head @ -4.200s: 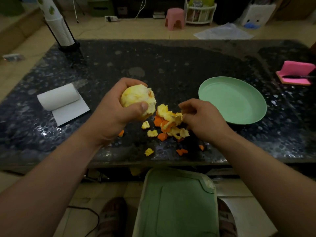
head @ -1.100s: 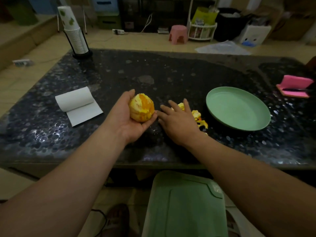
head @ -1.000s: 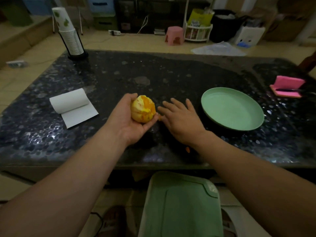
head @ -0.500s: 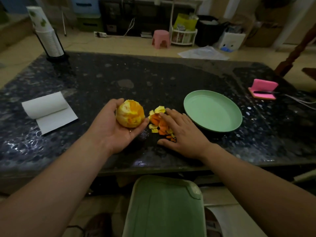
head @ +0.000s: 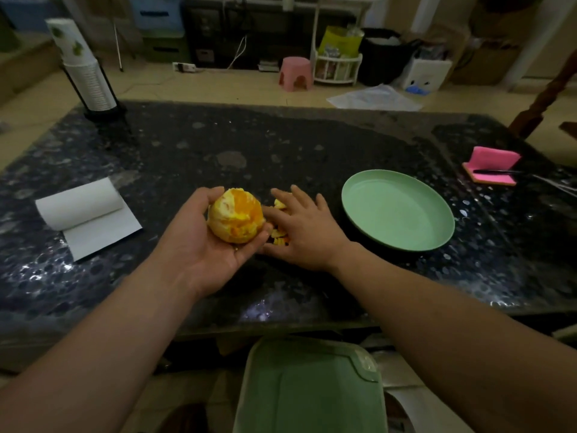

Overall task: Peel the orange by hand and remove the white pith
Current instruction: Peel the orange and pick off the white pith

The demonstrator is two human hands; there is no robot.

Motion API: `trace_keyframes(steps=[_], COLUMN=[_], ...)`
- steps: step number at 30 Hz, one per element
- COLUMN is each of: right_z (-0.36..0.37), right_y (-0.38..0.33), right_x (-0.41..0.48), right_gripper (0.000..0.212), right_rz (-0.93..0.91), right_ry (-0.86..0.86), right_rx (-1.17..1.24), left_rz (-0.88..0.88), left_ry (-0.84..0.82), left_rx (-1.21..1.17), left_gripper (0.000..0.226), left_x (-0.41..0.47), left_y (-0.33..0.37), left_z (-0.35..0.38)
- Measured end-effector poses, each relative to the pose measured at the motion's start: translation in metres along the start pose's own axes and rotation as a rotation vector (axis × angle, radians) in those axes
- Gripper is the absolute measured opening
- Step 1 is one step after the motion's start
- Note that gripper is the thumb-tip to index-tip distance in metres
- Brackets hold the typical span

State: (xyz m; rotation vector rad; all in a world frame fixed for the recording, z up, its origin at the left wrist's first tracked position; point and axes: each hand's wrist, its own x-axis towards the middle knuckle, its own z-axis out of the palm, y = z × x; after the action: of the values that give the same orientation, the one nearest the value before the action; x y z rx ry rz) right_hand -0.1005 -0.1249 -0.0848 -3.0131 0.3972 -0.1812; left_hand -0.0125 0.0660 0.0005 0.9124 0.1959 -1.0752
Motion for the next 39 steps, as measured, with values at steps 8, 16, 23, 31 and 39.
trace_keyframes(steps=[8,16,23,31,39], right_z=[0.005,-0.006,-0.01,-0.084,-0.089], right_y=[-0.008,-0.006,-0.002,-0.031,-0.041], right_x=[0.01,0.021,0.016,-0.031,-0.067], right_gripper=[0.065,0.082,0.065,0.057,0.091], right_rz=[0.264,0.218,0.245,0.236,0.249], right_ry=[0.008,-0.041,-0.071,0.048,0.068], right_rx=[0.001,-0.027,-0.038,0.723,0.908], left_rz=[0.002,0.019,-0.007,-0.094,-0.15], left_ry=[0.002,0.015,0.002,-0.048,-0.195], left_rx=[-0.007,-0.008,0.002,-0.028,0.174], left_gripper=[0.051,0.051,0.051,0.06,0.073], left_x=[-0.002,-0.002,0.0,-0.002,-0.015], left_y=[0.002,0.007,0.003,-0.012,-0.035], left_z=[0.0,0.0,0.002,0.012,0.037])
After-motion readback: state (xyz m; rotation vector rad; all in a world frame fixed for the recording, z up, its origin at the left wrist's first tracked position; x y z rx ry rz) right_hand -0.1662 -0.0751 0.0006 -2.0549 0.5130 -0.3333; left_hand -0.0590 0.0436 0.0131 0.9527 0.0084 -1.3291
